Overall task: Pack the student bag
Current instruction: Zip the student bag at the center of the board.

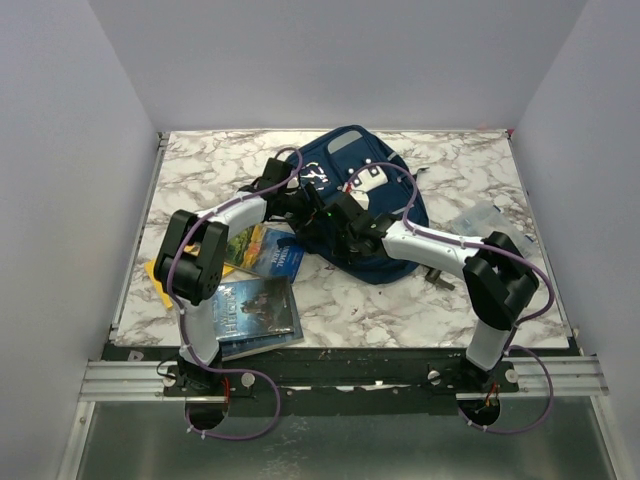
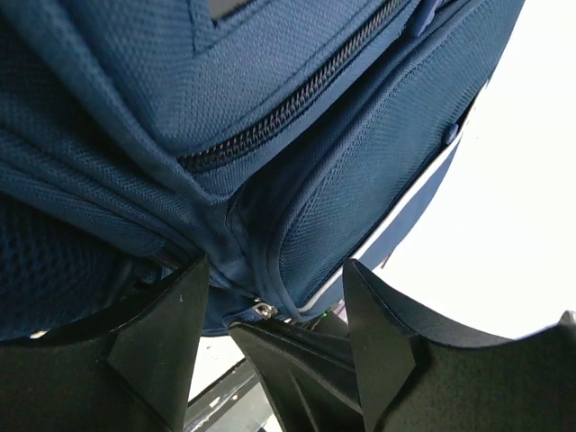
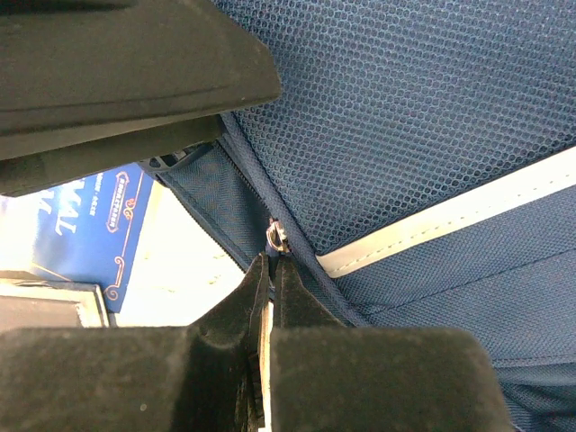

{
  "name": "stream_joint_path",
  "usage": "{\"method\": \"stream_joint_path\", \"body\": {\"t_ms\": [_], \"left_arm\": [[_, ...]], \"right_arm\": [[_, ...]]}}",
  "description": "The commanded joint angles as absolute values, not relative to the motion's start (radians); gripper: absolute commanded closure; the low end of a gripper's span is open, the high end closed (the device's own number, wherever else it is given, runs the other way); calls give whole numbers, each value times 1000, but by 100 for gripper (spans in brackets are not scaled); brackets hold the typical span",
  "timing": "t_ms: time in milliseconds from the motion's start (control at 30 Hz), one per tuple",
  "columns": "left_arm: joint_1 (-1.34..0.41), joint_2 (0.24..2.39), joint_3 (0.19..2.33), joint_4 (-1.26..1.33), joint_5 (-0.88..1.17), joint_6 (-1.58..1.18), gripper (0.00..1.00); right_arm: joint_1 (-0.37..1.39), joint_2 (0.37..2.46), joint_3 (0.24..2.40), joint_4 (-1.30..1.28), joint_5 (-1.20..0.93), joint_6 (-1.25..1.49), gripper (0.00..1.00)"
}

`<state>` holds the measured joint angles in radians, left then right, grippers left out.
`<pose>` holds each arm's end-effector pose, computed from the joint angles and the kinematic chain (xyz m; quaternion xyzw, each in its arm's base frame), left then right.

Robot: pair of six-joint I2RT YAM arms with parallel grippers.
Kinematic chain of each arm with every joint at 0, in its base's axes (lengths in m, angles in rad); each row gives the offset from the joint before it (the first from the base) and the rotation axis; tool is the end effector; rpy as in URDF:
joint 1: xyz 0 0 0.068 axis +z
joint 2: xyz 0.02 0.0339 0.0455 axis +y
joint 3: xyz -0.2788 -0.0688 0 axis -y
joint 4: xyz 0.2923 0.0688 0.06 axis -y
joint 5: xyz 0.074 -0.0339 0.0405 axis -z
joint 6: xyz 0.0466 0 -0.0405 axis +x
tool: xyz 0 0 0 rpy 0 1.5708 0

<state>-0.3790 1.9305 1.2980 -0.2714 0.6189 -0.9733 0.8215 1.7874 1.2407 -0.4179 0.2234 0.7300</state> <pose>0.4161 -0.1948 0.1621 -0.1682 0.8898 -0.4195 0.0631 0.2997 0.3070 0.1869 -0.0101 0.9490 0.1318 0.2863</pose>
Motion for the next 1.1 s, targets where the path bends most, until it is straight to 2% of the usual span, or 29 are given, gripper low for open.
{"method": "stream_joint_path", "body": {"t_ms": [0, 133, 300, 367, 733, 967, 1067], "left_arm": [[-415, 1961, 1338, -259, 585, -998, 39], [-425, 1966, 1315, -191, 578, -1028, 52], [-426, 1959, 1312, -146, 543, -1034, 89], [-421, 1954, 1325, -146, 512, -1014, 99], [-350, 1997, 1451, -237, 485, -915, 100], [-342, 2005, 1517, -311, 500, -818, 100], [-339, 1999, 1520, -322, 524, -814, 100]], "right_arm": [[824, 1746, 1260, -477, 178, 689, 99], [824, 1757, 1277, -462, 164, 697, 99], [824, 1764, 1295, -506, 177, 679, 99], [824, 1755, 1293, -543, 200, 671, 99], [825, 1666, 1091, -689, 286, 650, 99], [792, 1697, 1158, -876, 507, 718, 100], [784, 1635, 1153, -765, 376, 625, 99]]}}
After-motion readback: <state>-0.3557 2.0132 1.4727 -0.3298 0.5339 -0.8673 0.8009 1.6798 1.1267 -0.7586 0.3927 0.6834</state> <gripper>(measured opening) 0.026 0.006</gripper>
